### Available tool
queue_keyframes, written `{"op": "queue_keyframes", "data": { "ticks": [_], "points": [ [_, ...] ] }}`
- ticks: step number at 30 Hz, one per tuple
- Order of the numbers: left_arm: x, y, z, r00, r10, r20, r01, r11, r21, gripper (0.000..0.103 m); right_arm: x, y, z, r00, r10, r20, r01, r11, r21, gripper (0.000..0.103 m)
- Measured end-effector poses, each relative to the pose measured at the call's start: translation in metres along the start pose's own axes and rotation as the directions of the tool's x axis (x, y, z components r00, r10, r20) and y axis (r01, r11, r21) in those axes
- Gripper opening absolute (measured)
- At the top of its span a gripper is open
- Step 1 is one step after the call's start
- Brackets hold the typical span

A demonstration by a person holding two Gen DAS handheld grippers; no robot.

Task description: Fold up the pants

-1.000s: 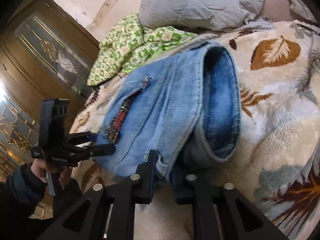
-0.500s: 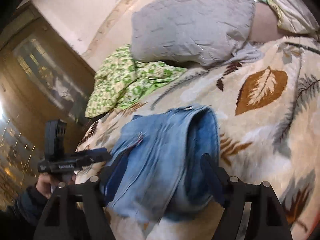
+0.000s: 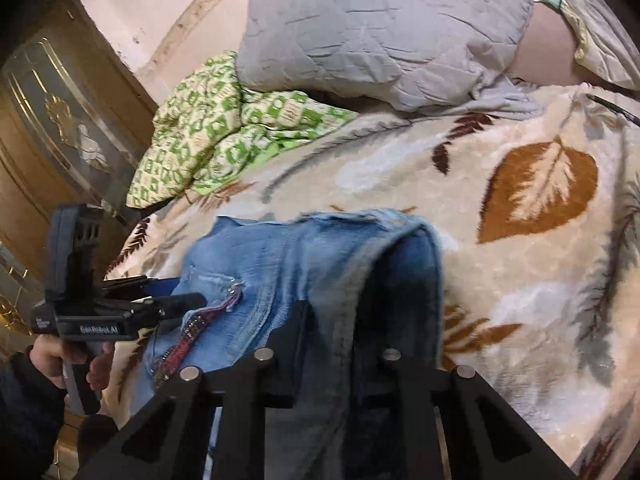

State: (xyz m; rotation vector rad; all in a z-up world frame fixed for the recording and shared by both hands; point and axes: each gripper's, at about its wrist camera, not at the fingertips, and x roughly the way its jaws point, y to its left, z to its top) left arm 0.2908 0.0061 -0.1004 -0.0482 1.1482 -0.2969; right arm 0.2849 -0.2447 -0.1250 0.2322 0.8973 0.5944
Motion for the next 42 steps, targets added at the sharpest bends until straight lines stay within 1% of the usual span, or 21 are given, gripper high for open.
{"op": "queue_keyframes", "data": {
  "ticks": [6, 11, 17, 19, 22, 23, 25, 26, 27, 29, 30, 31, 32, 33, 35, 36, 38, 39, 40, 41, 42],
  "points": [
    [0.006, 0.010, -0.006, 1.000, -0.023, -0.015, 0.022, 0.999, -0.034, 0.065, 0.009, 0.004, -0.004, 0.998, -0.064, -0.019, 0.063, 0.996, -0.059, 0.019],
    [0.011, 0.017, -0.012, 0.998, -0.060, -0.005, 0.059, 0.997, -0.057, 0.066, 0.015, 0.001, -0.007, 0.997, -0.071, -0.033, 0.069, 0.996, -0.056, 0.019],
    [0.014, 0.016, -0.011, 0.998, -0.057, -0.010, 0.056, 0.997, -0.055, 0.068, 0.016, 0.001, -0.008, 0.996, -0.083, -0.034, 0.081, 0.995, -0.062, 0.019],
    [0.013, 0.014, -0.011, 0.999, -0.048, -0.006, 0.048, 0.997, -0.052, 0.068, 0.017, -0.001, -0.008, 0.996, -0.078, -0.037, 0.076, 0.996, -0.055, 0.019],
    [-0.001, 0.014, -0.011, 0.998, -0.059, 0.033, 0.062, 0.995, -0.076, 0.068, 0.014, 0.001, -0.008, 0.998, -0.065, -0.026, 0.064, 0.996, -0.066, 0.019],
    [-0.009, 0.013, -0.010, 0.996, -0.071, 0.053, 0.075, 0.994, -0.083, 0.068, 0.009, 0.000, -0.008, 0.999, -0.041, -0.017, 0.040, 0.997, -0.059, 0.021],
    [-0.022, 0.014, -0.004, 0.992, -0.089, 0.093, 0.098, 0.990, -0.098, 0.069, -0.002, -0.005, -0.006, 1.000, 0.024, -0.009, -0.024, 1.000, -0.002, 0.021],
    [-0.024, 0.014, 0.000, 0.991, -0.085, 0.100, 0.095, 0.991, -0.098, 0.069, -0.007, -0.006, -0.004, 0.999, 0.041, -0.001, -0.041, 0.999, 0.017, 0.022],
    [-0.026, 0.014, 0.007, 0.991, -0.079, 0.109, 0.089, 0.992, -0.092, 0.069, -0.011, -0.006, 0.000, 0.999, 0.049, 0.015, -0.049, 0.999, 0.023, 0.024],
    [-0.024, 0.016, 0.019, 0.991, -0.068, 0.117, 0.080, 0.992, -0.096, 0.075, -0.013, -0.003, 0.007, 0.999, 0.038, 0.036, -0.038, 0.999, 0.011, 0.032],
    [-0.021, 0.018, 0.026, 0.991, -0.061, 0.116, 0.073, 0.992, -0.105, 0.080, -0.012, -0.003, 0.010, 0.999, 0.032, 0.040, -0.032, 0.999, 0.011, 0.041],
    [-0.016, 0.020, 0.031, 0.992, -0.060, 0.107, 0.072, 0.991, -0.111, 0.081, -0.009, -0.004, 0.014, 0.998, 0.031, 0.046, -0.032, 0.999, 0.026, 0.054],
    [-0.010, 0.023, 0.036, 0.994, -0.059, 0.094, 0.070, 0.990, -0.118, 0.081, -0.008, -0.006, 0.016, 0.998, 0.038, 0.051, -0.040, 0.998, 0.039, 0.056],
    [-0.003, 0.025, 0.041, 0.995, -0.065, 0.082, 0.075, 0.989, -0.124, 0.082, -0.006, -0.008, 0.018, 0.997, 0.046, 0.056, -0.048, 0.998, 0.050, 0.057],
    [0.004, 0.027, 0.047, 0.993, -0.080, 0.083, 0.090, 0.988, -0.122, 0.084, -0.003, -0.011, 0.024, 0.997, 0.039, 0.066, -0.043, 0.997, 0.058, 0.057],
    [0.006, 0.027, 0.048, 0.993, -0.083, 0.083, 0.093, 0.989, -0.119, 0.084, -0.002, -0.012, 0.028, 0.996, 0.028, 0.080, -0.033, 0.998, 0.057, 0.056],
    [0.010, 0.028, 0.048, 0.994, -0.079, 0.073, 0.087, 0.990, -0.111, 0.085, 0.005, -0.013, 0.032, 0.997, 0.004, 0.071, -0.007, 0.999, 0.045, 0.053],
    [0.012, 0.028, 0.048, 0.995, -0.082, 0.062, 0.088, 0.990, -0.106, 0.083, 0.008, -0.012, 0.032, 0.998, -0.013, 0.066, 0.010, 0.999, 0.038, 0.039],
    [0.015, 0.027, 0.048, 0.995, -0.083, 0.051, 0.088, 0.991, -0.097, 0.074, 0.014, -0.013, 0.031, 0.999, -0.009, 0.047, 0.008, 1.000, 0.029, 0.029],
    [0.017, 0.025, 0.047, 0.995, -0.088, 0.037, 0.091, 0.992, -0.086, 0.067, 0.019, -0.013, 0.030, 1.000, -0.009, 0.030, 0.008, 1.000, 0.025, 0.027],
    [0.018, 0.024, 0.045, 0.996, -0.077, 0.035, 0.079, 0.994, -0.078, 0.063, 0.023, -0.012, 0.027, 0.999, -0.039, 0.018, 0.039, 0.999, 0.013, 0.025]
  ]
}}
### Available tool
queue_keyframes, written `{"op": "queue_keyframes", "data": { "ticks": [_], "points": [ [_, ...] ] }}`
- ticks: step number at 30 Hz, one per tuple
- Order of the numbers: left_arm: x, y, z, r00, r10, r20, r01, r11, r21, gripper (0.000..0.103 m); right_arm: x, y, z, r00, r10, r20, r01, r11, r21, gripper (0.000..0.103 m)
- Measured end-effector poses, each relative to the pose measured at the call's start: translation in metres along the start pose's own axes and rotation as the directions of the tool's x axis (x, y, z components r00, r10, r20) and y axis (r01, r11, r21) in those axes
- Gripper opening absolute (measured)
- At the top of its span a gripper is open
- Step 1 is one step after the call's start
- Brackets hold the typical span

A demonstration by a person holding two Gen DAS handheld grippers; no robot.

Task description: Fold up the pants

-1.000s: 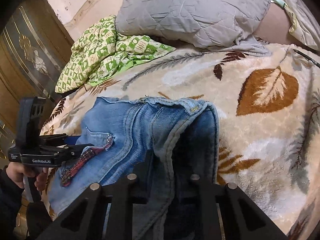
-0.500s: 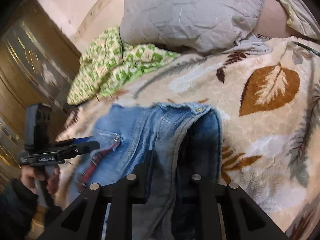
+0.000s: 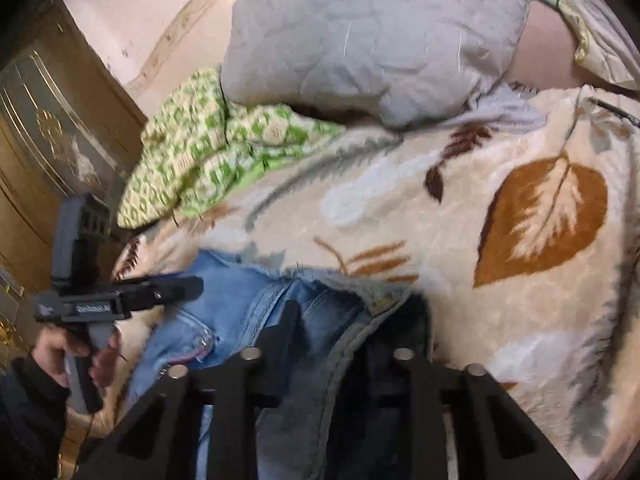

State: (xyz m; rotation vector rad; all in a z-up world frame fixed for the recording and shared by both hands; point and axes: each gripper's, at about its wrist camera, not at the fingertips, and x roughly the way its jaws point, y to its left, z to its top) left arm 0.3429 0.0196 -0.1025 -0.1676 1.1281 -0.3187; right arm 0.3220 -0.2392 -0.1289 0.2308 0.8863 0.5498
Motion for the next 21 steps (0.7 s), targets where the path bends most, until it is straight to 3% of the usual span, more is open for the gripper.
{"op": "queue_keyframes", "data": {
  "ticks": [3, 9, 14, 15, 17, 18, 19, 21],
  "points": [
    [0.003, 0.001, -0.003, 1.000, 0.012, -0.001, -0.012, 1.000, 0.001, 0.063, 0.004, 0.001, -0.004, 0.999, -0.053, -0.002, 0.053, 0.998, -0.044, 0.024],
    [0.011, 0.013, -0.008, 1.000, -0.013, 0.002, 0.013, 0.999, -0.047, 0.066, 0.007, -0.003, -0.008, 0.998, -0.061, -0.009, 0.060, 0.997, -0.045, 0.024],
    [0.006, 0.011, -0.011, 0.998, 0.048, 0.036, -0.046, 0.997, -0.057, 0.082, 0.003, 0.001, -0.007, 0.998, -0.056, 0.007, 0.056, 0.997, -0.060, 0.024],
    [0.003, 0.011, -0.012, 0.998, 0.048, 0.044, -0.045, 0.997, -0.061, 0.083, 0.001, 0.001, -0.008, 0.999, -0.043, 0.014, 0.043, 0.998, -0.054, 0.030],
    [-0.007, 0.010, -0.014, 0.995, 0.080, 0.063, -0.075, 0.993, -0.087, 0.097, -0.005, 0.000, -0.008, 0.999, -0.034, 0.018, 0.034, 0.999, -0.034, 0.034],
    [-0.012, 0.010, -0.015, 0.991, 0.109, 0.071, -0.101, 0.990, -0.103, 0.103, -0.007, 0.000, -0.008, 0.999, -0.036, 0.017, 0.036, 0.999, -0.022, 0.050],
    [-0.017, 0.009, -0.015, 0.990, 0.120, 0.079, -0.111, 0.988, -0.109, 0.103, -0.010, 0.000, -0.008, 0.999, -0.042, 0.012, 0.042, 0.999, -0.007, 0.079],
    [-0.026, 0.007, -0.017, 0.986, 0.158, 0.060, -0.152, 0.984, -0.098, 0.103, -0.017, 0.003, -0.010, 0.999, -0.039, 0.033, 0.039, 0.999, 0.007, 0.099]
  ]
}}
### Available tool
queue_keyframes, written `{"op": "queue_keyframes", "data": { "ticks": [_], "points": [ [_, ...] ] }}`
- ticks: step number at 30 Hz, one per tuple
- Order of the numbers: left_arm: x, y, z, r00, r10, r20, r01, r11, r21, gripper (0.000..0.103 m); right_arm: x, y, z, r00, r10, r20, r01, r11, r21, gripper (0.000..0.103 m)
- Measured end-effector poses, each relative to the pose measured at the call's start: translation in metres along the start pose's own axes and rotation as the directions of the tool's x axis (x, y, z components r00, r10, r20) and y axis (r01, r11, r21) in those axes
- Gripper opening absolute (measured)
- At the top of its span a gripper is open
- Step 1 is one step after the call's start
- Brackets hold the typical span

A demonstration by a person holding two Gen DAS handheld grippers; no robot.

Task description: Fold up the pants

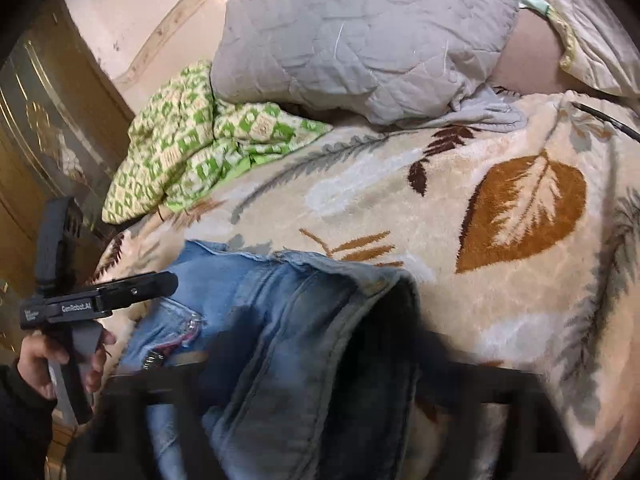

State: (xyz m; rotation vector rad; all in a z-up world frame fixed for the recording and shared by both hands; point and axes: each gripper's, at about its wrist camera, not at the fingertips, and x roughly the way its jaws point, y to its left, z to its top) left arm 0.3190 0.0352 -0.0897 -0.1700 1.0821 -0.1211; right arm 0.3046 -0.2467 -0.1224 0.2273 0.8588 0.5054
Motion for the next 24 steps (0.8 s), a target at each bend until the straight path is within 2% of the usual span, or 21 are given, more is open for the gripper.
{"op": "queue_keyframes", "data": {
  "ticks": [1, 4, 6, 10, 13, 19, 21, 24],
  "points": [
    [-0.006, -0.001, -0.002, 0.999, 0.031, 0.012, -0.031, 0.999, 0.011, 0.103, -0.006, 0.005, -0.001, 1.000, -0.003, 0.018, 0.003, 1.000, -0.007, 0.103],
    [-0.020, -0.004, -0.008, 0.996, 0.065, 0.067, -0.068, 0.997, 0.039, 0.103, -0.017, 0.019, -0.001, 0.997, -0.042, 0.058, 0.046, 0.997, -0.066, 0.103],
    [-0.028, -0.004, -0.011, 0.994, 0.064, 0.088, -0.067, 0.997, 0.035, 0.103, -0.024, 0.024, -0.002, 0.992, -0.086, 0.091, 0.094, 0.992, -0.085, 0.103],
    [-0.038, -0.007, -0.015, 0.991, 0.078, 0.105, -0.082, 0.996, 0.031, 0.103, -0.032, 0.026, -0.005, 0.990, -0.108, 0.089, 0.115, 0.991, -0.071, 0.103],
    [-0.049, -0.015, -0.020, 0.991, 0.076, 0.113, -0.084, 0.994, 0.066, 0.103, -0.044, 0.026, -0.003, 0.991, -0.114, 0.070, 0.117, 0.992, -0.053, 0.103],
    [-0.091, -0.029, -0.059, 0.995, -0.027, 0.096, 0.010, 0.985, 0.172, 0.103, -0.091, 0.028, -0.013, 0.998, -0.036, 0.053, 0.038, 0.999, -0.039, 0.103],
    [-0.098, -0.032, -0.072, 0.996, -0.047, 0.079, 0.031, 0.982, 0.184, 0.103, -0.099, 0.031, -0.022, 0.999, -0.037, 0.038, 0.039, 0.998, -0.053, 0.103],
    [-0.100, -0.032, -0.094, 0.995, -0.088, 0.048, 0.077, 0.979, 0.190, 0.103, -0.102, 0.037, -0.042, 0.997, -0.082, -0.008, 0.081, 0.992, -0.093, 0.103]
  ]
}}
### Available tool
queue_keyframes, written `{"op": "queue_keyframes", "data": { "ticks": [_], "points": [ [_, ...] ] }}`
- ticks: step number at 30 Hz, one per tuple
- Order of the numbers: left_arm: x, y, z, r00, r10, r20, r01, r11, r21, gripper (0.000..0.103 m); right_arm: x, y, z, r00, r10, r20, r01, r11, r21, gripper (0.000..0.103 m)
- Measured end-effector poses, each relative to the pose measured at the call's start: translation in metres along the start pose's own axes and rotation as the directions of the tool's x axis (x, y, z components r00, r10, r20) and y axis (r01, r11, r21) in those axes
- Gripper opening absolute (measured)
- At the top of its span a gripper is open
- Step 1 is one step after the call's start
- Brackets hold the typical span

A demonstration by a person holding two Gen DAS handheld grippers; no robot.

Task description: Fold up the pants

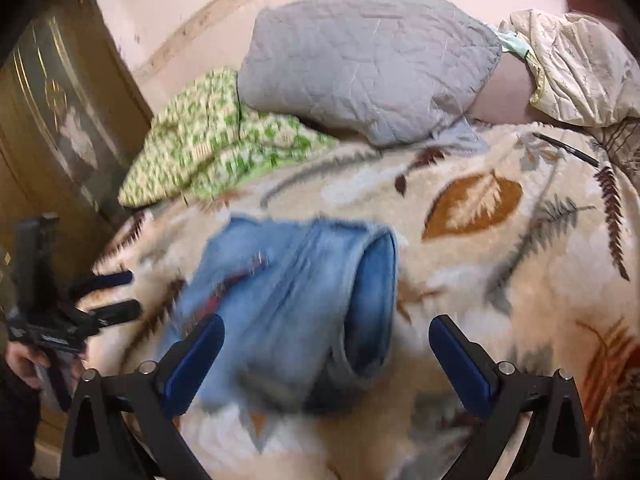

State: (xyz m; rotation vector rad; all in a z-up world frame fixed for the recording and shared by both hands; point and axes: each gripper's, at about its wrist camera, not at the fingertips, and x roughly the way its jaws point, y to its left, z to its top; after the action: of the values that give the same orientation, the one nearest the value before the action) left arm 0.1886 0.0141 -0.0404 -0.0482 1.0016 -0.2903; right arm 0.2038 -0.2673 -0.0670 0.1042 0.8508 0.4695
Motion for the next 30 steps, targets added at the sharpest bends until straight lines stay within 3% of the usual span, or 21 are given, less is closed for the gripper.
{"op": "queue_keyframes", "data": {
  "ticks": [5, 7, 9, 10, 12, 16, 30],
  "points": [
    [0.024, -0.009, -0.024, 0.999, 0.033, -0.040, -0.031, 0.998, 0.051, 0.103, 0.023, 0.018, -0.025, 0.997, -0.033, -0.067, 0.027, 0.996, -0.080, 0.103],
    [0.039, -0.008, -0.031, 0.995, 0.080, -0.066, -0.075, 0.994, 0.076, 0.103, 0.041, 0.024, -0.033, 0.988, -0.140, -0.072, 0.129, 0.982, -0.140, 0.103],
    [0.055, 0.002, -0.040, 0.985, 0.134, -0.105, -0.126, 0.989, 0.074, 0.103, 0.057, 0.021, -0.041, 0.977, -0.189, -0.099, 0.171, 0.971, -0.165, 0.103],
    [0.061, 0.010, -0.045, 0.984, 0.129, -0.121, -0.122, 0.991, 0.061, 0.103, 0.060, 0.015, -0.043, 0.981, -0.161, -0.107, 0.146, 0.980, -0.137, 0.103],
    [0.066, 0.026, -0.049, 0.990, 0.051, -0.128, -0.056, 0.998, -0.036, 0.103, 0.064, 0.001, -0.047, 0.987, -0.103, -0.123, 0.094, 0.992, -0.081, 0.103],
    [0.070, 0.013, -0.050, 0.987, 0.126, -0.101, -0.121, 0.991, 0.055, 0.103, 0.066, -0.013, -0.051, 0.988, -0.108, -0.111, 0.102, 0.993, -0.062, 0.103],
    [0.069, 0.017, -0.054, 0.985, 0.137, -0.106, -0.135, 0.991, 0.019, 0.103, 0.065, -0.015, -0.059, 0.988, -0.124, -0.089, 0.118, 0.990, -0.072, 0.103]
  ]
}}
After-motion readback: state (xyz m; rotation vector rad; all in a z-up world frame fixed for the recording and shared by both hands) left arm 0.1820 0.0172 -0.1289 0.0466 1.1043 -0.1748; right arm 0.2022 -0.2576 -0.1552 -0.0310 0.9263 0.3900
